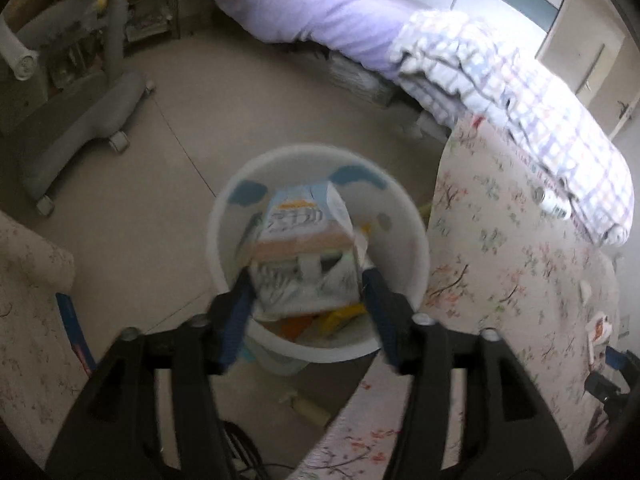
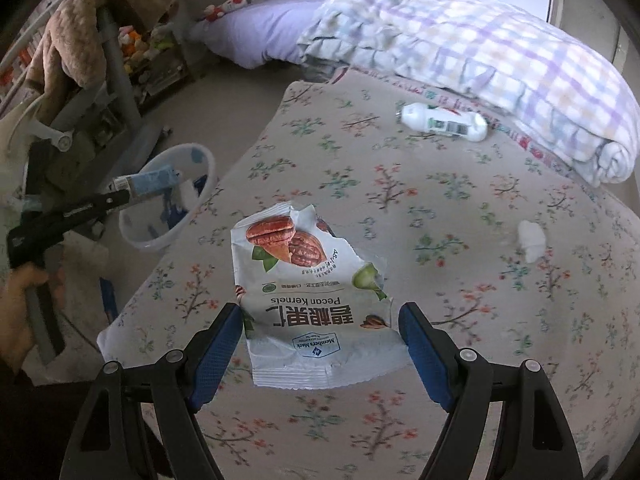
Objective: Collect trash
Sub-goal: 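Carry the milk carton to the wastebasket and open the left tool while the right tool carries the pecan bag, then lower the pecan bag into the wastebasket and open the right tool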
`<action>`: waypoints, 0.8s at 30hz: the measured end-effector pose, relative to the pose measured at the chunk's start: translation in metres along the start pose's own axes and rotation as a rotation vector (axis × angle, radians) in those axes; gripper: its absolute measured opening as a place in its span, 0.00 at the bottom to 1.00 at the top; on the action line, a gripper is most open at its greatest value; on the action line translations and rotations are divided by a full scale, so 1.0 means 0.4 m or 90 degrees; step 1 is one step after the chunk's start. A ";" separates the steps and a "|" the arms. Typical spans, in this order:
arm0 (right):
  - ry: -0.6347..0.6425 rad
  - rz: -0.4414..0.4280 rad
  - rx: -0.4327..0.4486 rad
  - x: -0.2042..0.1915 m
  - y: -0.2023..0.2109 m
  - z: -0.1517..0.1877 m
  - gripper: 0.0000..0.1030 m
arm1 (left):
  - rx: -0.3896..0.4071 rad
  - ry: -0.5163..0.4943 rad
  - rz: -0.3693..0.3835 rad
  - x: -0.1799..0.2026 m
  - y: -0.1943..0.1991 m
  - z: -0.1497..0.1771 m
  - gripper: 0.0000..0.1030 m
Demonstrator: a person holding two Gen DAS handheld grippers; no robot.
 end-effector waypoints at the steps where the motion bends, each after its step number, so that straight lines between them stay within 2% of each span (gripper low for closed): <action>1: 0.001 0.001 -0.001 -0.010 -0.009 -0.002 0.79 | -0.020 0.002 -0.010 -0.008 -0.014 0.006 0.79; 4: 0.002 0.001 -0.005 -0.036 -0.034 -0.016 0.79 | -0.049 0.019 -0.022 -0.033 -0.022 0.009 0.81; 8: 0.002 -0.013 -0.003 -0.088 -0.091 -0.064 0.79 | -0.071 0.052 -0.015 -0.066 -0.003 0.010 0.89; 15: 0.007 -0.061 0.010 -0.186 -0.214 -0.155 0.79 | -0.074 0.072 -0.086 -0.119 0.029 0.009 0.91; 24: 0.015 -0.101 0.026 -0.256 -0.328 -0.227 0.79 | -0.041 0.034 -0.166 -0.162 0.046 0.003 0.93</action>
Point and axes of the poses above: each gripper's, at about its wrist camera, not at the fingertips, and y roughly against the way its jaws point, x to its right, z to its underside, the point moved 5 cm from there along -y, roughly the way its jaws point, and after that the axes turned 14 degrees about -z, right-handed, at the moved point
